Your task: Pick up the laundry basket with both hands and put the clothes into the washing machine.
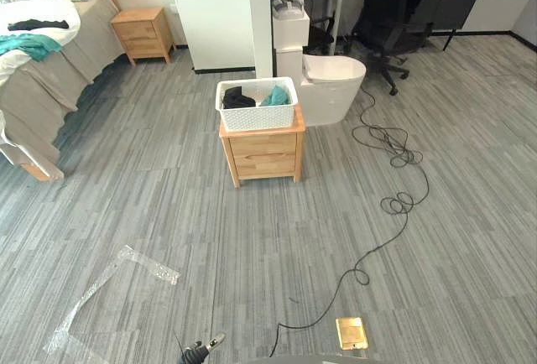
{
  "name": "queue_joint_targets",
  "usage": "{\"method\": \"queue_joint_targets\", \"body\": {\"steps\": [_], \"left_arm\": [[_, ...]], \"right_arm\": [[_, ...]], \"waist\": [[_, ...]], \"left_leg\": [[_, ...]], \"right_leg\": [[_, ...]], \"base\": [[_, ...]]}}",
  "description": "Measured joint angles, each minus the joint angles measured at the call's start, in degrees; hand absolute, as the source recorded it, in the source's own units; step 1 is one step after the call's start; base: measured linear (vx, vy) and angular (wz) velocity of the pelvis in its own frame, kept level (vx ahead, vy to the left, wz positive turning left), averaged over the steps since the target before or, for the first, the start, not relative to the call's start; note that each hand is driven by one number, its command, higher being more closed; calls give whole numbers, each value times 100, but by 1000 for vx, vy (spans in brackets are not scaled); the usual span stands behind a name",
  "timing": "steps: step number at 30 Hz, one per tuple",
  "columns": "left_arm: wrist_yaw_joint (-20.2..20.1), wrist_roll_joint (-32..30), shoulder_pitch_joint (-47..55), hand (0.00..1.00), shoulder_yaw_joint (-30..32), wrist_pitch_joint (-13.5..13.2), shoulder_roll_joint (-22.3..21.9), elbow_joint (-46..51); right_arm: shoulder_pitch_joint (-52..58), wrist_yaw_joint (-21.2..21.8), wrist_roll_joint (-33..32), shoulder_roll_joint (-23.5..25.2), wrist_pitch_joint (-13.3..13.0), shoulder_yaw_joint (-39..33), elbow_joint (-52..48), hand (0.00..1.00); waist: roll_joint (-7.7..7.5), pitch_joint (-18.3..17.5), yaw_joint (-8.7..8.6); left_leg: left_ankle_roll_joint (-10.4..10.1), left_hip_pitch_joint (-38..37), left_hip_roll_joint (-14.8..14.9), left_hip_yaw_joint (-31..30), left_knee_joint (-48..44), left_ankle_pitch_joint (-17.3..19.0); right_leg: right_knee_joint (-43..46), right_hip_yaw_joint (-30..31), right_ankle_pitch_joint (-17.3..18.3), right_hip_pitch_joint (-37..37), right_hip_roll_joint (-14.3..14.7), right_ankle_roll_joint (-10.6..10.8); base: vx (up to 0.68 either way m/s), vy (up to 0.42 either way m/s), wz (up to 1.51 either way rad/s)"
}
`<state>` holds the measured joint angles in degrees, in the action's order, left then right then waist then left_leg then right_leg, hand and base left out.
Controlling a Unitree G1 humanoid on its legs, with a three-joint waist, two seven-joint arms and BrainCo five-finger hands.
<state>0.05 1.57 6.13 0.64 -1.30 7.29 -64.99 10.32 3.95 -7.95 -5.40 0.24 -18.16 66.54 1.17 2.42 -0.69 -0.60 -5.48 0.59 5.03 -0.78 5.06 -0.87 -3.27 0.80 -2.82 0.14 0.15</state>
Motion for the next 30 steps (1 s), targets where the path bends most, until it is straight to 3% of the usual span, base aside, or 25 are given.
{"method": "queue_joint_targets", "body": {"steps": [30], "left_arm": [[-3, 62, 8, 0, -41, -139, 41, 19]], "right_arm": [[133, 111, -55, -75, -19, 742, -443, 0]], "waist": [[-121, 145, 5]], "left_leg": [[-14, -317, 40, 34, 195, 8]], "right_leg": [[-310, -66, -37, -350, 44, 8]], "base": [[-16, -4, 0]]}}
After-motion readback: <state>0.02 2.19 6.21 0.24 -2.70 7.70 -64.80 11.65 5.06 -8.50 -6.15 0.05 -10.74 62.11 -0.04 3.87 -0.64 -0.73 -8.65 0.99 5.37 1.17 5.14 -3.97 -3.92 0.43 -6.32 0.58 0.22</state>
